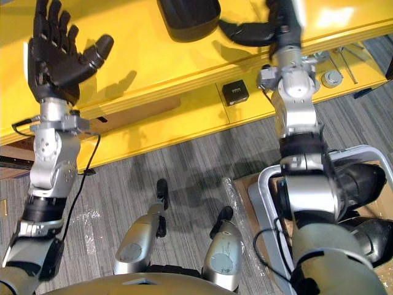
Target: Walk over and take three plastic housings, then place them on the shelf
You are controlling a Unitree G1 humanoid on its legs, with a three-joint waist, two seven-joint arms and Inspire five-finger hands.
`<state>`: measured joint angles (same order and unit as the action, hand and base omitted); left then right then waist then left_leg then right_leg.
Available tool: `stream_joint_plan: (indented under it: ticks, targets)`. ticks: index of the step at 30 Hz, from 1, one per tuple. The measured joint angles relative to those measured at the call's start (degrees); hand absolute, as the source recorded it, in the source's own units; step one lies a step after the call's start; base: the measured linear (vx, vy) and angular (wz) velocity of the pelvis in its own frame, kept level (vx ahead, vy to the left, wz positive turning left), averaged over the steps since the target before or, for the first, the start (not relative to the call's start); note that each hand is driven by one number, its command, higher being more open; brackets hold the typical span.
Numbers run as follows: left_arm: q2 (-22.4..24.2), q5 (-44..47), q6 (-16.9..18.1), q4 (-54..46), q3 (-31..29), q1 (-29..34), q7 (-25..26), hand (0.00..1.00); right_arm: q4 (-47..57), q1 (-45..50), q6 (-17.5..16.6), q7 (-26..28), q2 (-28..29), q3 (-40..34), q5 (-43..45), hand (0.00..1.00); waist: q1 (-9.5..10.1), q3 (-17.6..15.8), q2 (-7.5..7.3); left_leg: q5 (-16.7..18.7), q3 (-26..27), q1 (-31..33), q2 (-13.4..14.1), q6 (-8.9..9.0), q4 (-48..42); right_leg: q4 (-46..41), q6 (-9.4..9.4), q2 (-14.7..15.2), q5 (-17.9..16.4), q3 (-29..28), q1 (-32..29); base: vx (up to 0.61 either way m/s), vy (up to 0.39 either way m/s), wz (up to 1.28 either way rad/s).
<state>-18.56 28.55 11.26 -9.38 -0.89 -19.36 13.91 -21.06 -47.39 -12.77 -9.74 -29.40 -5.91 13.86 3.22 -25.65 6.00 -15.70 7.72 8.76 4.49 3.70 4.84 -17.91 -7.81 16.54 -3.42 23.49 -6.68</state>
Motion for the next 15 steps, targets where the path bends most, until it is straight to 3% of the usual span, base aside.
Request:
stream_joint_plan:
  ticks: [2,5,10,15]
  targets:
    - [3.1,-3.1,0.2,-4.4,0.1,6.1,2.2,1.00,14.8,9.8,-2.6,-7.5,4.8,-4.4,-0.5,1.00,-0.90,0.5,-0.21,1.2,0.7,-2.4,-0.1,-0.27,0.0,3.1,-0.59,-0.4,0.8,-0.3,2.9,0.09,-0.028,-0.17]
    - [6.2,-6.7,1.2,-8.5,0.6,12.4,3.8,1.00,26.8,25.1,-4.6,-12.0,12.9,-5.0,-3.9,1.00,-2.66,3.9,-1.71,2.7,3.2,-4.2,0.4,-0.10,0.1,7.1,-0.78,-1.6,2.0,-2.0,5.1,0.12,-0.056,-0.37]
    - [10.8,-6.8,4.1,-14.9,5.9,22.1,1.9,1.00,32.9,49.7,-3.1,-13.3,24.1,-3.5,-4.6,1.00,-5.31,10.0,-3.64,6.8,10.2,-9.6,1.2,0.67,0.3,13.6,-1.03,-2.9,4.1,-7.8,8.5,0.10,-0.027,-0.69]
    - [13.4,-6.1,5.4,-17.5,9.6,28.8,-2.4,1.00,38.7,66.0,-2.5,-11.7,29.8,-4.8,-4.0,1.00,-9.34,12.3,-3.67,9.2,19.3,-13.7,2.7,1.80,0.3,18.4,-1.02,-5.1,7.2,-15.9,8.8,0.08,-0.014,-0.97]
